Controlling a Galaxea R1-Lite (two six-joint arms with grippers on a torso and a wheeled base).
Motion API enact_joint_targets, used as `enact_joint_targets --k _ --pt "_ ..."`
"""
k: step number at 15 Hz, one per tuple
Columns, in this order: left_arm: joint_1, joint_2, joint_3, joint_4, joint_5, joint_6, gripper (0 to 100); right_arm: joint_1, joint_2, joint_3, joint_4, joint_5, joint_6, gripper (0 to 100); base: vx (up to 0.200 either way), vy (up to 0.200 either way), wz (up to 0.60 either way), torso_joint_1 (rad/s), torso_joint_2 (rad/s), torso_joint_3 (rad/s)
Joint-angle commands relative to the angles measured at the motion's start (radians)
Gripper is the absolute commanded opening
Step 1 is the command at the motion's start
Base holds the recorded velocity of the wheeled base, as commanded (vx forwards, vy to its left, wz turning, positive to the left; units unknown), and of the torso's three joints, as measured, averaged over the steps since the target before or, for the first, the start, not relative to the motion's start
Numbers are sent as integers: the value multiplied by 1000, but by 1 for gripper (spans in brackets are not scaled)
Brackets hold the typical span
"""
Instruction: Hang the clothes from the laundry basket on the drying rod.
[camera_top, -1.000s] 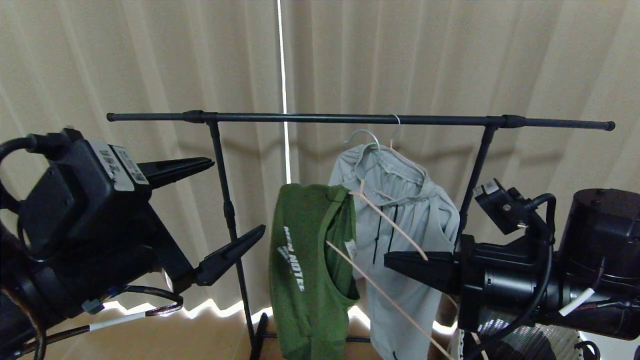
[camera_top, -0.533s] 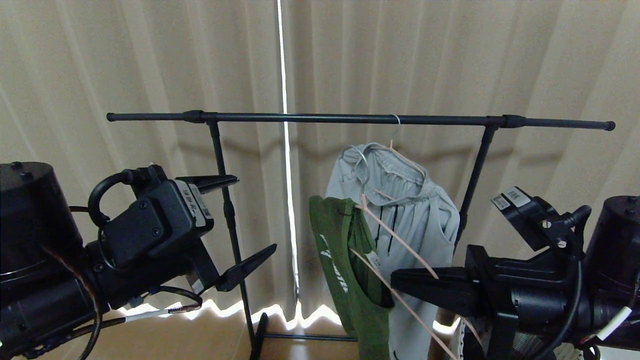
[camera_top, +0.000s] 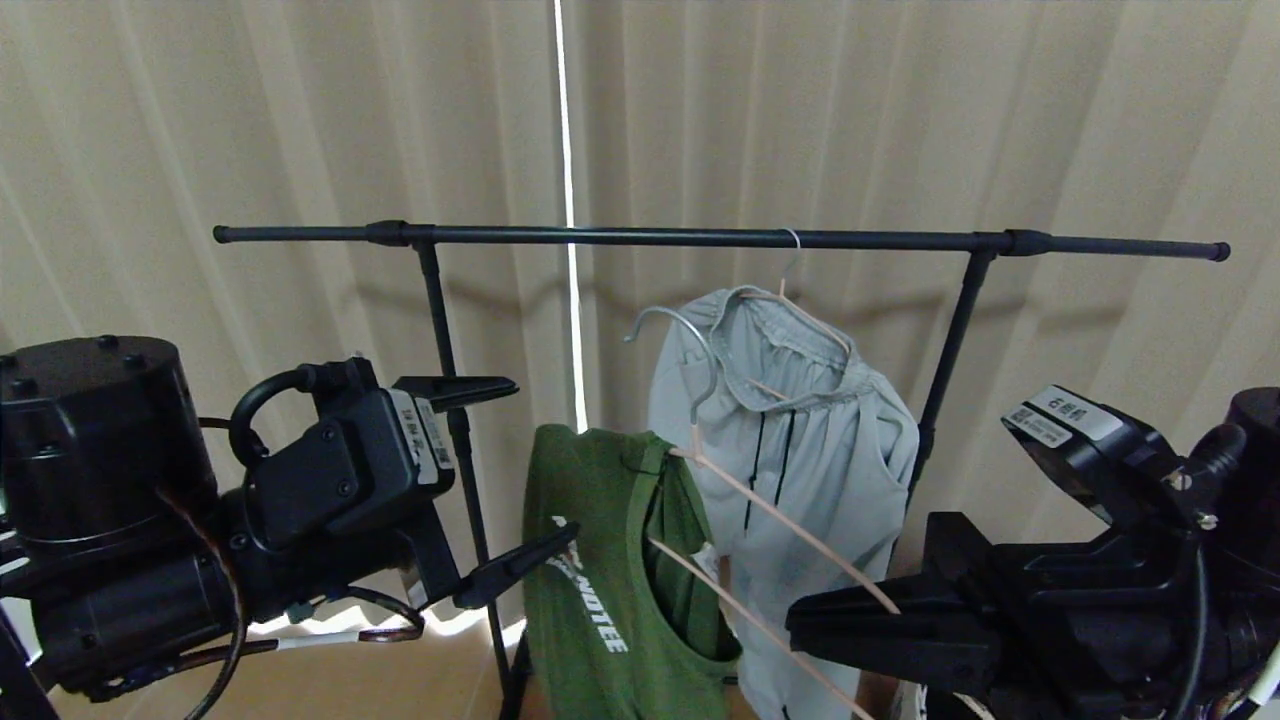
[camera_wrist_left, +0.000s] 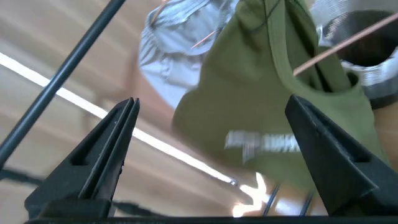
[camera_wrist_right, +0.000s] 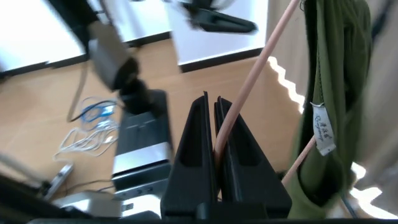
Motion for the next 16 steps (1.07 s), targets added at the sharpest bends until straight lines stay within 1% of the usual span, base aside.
enact_joint_targets --k 1,2,4,5,9,10,12,16 --pt "2 39 -7 -7 -13 -1 100 8 0 -1 -9 18 0 0 0 0 0 0 0 0" --pt "2 54 -16 -16 -13 1 100 16 5 1 -31 35 -1 0 0 0 0 0 0 0" --pt "17 66 -30 -20 -13 1 100 25 5 1 -38 36 -1 0 0 0 0 0 0 0" --pt "28 85 -40 -20 -14 6 100 45 5 2 -38 36 -1 0 0 0 0 0 0 0" --pt "34 104 -56 -20 -16 6 100 81 1 5 -38 39 -1 0 0 0 0 0 0 0" --pt "34 108 -57 -20 -24 7 0 88 0 5 -38 41 -3 0 0 0 0 0 0 0" --pt "35 109 -60 -20 -59 29 0 94 0 7 -38 41 -15 0 0 0 0 0 0 0" --pt "35 106 -54 -22 -62 33 0 94 -11 8 -38 41 -21 0 0 0 0 0 0 0"
